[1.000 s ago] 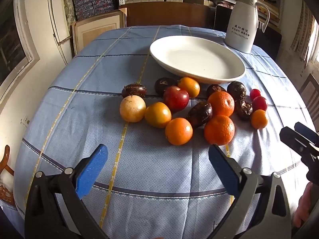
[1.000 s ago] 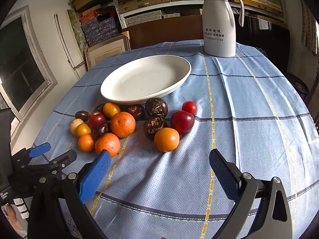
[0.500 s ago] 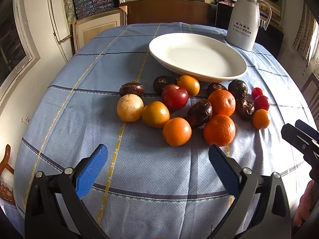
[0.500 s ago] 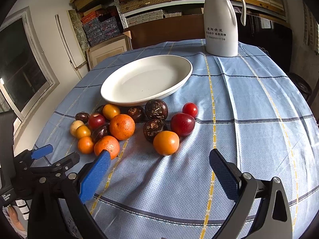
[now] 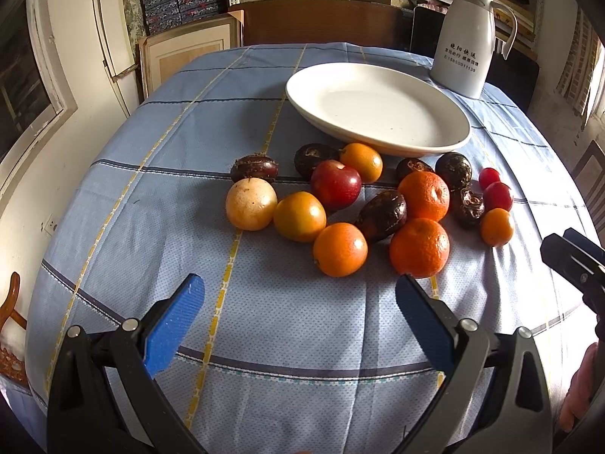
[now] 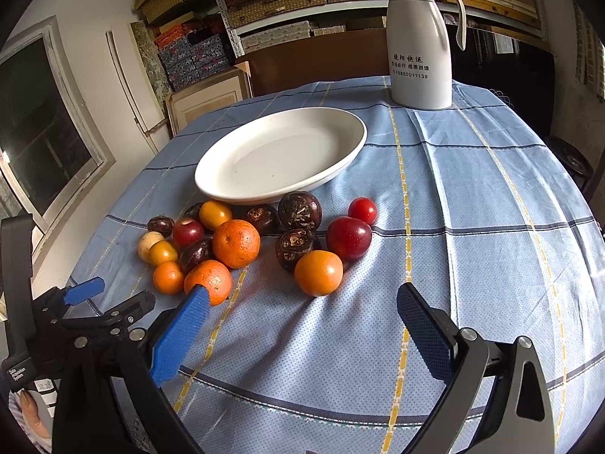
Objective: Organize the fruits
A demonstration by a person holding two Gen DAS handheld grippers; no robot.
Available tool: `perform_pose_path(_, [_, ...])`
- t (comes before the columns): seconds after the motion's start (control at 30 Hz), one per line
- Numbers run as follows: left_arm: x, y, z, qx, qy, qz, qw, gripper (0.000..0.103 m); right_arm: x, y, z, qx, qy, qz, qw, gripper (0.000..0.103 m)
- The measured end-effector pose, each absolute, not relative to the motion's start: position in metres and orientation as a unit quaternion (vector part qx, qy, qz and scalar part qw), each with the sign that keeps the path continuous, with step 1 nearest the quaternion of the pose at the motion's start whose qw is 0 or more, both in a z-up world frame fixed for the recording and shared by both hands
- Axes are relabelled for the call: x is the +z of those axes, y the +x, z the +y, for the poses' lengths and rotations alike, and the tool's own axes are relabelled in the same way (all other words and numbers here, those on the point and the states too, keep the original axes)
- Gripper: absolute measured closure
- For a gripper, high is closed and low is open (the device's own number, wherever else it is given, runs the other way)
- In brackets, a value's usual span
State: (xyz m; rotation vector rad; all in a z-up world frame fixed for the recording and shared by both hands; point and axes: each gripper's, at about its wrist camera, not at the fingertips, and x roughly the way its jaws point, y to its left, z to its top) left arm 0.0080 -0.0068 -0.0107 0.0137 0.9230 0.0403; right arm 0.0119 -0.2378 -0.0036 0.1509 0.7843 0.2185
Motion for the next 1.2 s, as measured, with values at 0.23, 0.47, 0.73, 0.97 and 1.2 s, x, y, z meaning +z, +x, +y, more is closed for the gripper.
perform_pose_path(0.23, [-0.0104, 0.0084, -0.0075, 0.020, 0.006, 0.446, 0.895, 0.004, -0.0021, 0.0111, -0.2377, 0.106, 0.075, 0.381, 0.915, 0.003])
perform_pose_path(0.47, [-0.0098, 0.0071, -0.0059, 0.019, 0.005, 0.448, 0.894, 0.004, -0.0021, 0.0108, -0.2378, 0.106, 0.075, 0.381, 0.915, 0.003])
perform_pose_path(0.73, [-0.0105, 0.0072, -0.0054, 0.020, 0.005, 0.451, 0.892, 0.004, -0.0021, 0.0103, -0.2374, 0.106, 0.076, 0.382, 0.915, 0.003])
perform_pose_path(0.97, [-0.0115, 0.0089, -0.0052, 0.021, 0.002, 0.455, 0.890, 0.004, -0.0016, 0.0096, -0.2369, 0.106, 0.076, 0.382, 0.915, 0.003])
perform_pose_path(1.2, [-0.0127, 0.0095, -0.0046, 0.021, 0.002, 0.456, 0.890, 0.004, -0.0016, 0.0098, -0.2373, 0.106, 0.077, 0.384, 0.914, 0.003])
